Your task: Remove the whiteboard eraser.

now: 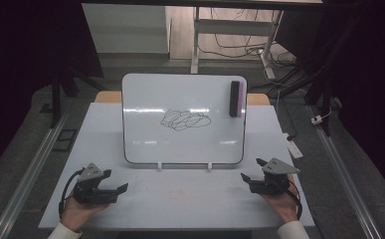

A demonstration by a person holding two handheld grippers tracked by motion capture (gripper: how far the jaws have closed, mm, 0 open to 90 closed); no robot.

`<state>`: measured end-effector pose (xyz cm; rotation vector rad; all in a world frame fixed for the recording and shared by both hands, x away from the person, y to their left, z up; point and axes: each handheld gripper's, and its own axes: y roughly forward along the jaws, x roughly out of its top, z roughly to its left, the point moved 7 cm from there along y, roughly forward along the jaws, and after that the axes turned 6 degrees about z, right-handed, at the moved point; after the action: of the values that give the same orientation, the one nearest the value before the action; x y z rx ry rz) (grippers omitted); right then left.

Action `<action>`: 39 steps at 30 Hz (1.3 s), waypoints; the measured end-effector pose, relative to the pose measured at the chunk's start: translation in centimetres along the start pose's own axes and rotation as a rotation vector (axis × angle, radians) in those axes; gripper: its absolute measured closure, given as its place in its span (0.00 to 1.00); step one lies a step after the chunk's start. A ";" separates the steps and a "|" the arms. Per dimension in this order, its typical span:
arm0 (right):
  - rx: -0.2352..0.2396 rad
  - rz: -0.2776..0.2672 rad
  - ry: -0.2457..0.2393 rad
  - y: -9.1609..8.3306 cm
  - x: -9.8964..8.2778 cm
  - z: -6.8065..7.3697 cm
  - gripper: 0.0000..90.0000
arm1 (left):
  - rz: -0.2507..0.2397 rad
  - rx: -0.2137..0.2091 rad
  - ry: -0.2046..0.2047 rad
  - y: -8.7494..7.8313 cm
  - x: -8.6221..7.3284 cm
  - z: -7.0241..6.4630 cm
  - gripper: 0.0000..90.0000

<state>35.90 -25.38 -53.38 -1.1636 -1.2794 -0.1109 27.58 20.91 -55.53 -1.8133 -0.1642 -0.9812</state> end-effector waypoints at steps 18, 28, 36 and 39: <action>-0.012 0.012 0.005 0.0 -0.1 0.1 0.26 | -0.002 -0.024 -0.004 0.2 0.0 -0.1 0.19; -0.022 -0.009 0.023 -0.4 1.0 0.3 0.27 | -0.001 -0.042 -0.008 0.3 0.1 -0.2 0.19; -0.030 -0.044 0.026 -1.0 3.2 0.2 0.28 | -0.005 -0.037 -0.015 0.2 0.2 -0.1 0.20; -0.036 -0.061 0.049 -1.2 4.8 -0.2 0.29 | -0.004 -0.040 -0.016 0.3 0.2 -0.1 0.20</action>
<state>36.98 -23.64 -48.85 -1.1466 -1.2741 -0.2074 27.82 20.68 -55.56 -1.8586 -0.1591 -0.9788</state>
